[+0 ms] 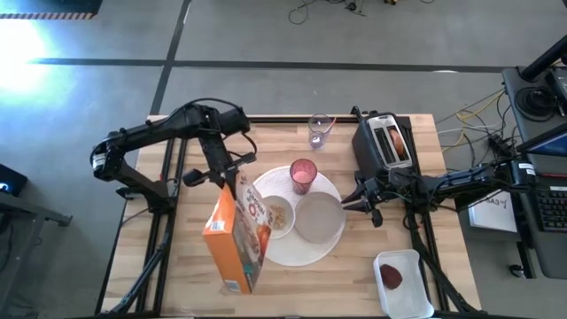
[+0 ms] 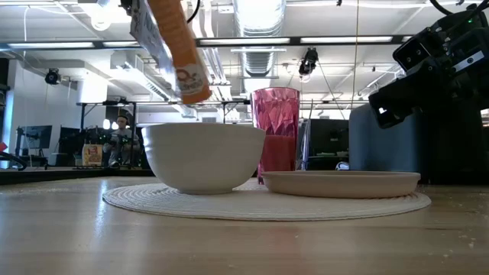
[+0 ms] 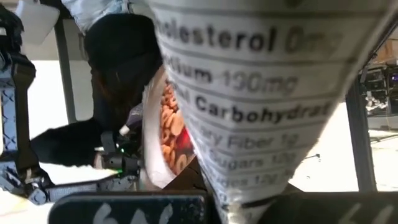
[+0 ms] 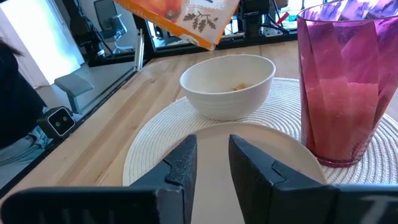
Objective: Arrange a breakfast setting
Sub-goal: Pour the cereal from the cereal box into the white bowl
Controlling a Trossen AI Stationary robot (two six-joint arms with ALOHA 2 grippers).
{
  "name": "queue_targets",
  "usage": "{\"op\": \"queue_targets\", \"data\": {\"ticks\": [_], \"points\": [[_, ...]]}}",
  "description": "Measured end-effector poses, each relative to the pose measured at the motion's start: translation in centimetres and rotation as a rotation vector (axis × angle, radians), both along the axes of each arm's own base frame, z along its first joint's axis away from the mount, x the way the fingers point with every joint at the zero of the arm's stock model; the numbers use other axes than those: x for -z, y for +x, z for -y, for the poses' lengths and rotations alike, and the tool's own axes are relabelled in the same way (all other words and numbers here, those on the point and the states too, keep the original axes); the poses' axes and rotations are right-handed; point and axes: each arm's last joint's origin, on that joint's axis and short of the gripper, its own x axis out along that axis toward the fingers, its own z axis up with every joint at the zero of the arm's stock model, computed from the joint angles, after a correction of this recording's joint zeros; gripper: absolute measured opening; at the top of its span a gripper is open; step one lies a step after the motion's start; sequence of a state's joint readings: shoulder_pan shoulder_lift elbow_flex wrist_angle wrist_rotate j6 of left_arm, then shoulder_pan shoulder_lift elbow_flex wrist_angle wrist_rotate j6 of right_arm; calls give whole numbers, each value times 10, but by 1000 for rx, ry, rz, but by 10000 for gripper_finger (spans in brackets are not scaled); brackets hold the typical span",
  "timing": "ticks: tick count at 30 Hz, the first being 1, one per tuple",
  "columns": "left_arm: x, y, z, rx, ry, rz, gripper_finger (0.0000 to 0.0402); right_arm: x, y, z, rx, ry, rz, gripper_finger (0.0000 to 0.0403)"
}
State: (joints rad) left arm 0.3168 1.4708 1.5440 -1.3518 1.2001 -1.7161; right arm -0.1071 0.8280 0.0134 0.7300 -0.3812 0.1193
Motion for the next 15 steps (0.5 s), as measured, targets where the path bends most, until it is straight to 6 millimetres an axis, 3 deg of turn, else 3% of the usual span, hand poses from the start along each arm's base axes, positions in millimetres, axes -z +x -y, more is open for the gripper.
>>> {"op": "queue_targets", "data": {"ticks": [15], "points": [[-2, -1, 4, 20, -13, 14, 0, 0, 0, 0, 0, 0, 0, 81]]}}
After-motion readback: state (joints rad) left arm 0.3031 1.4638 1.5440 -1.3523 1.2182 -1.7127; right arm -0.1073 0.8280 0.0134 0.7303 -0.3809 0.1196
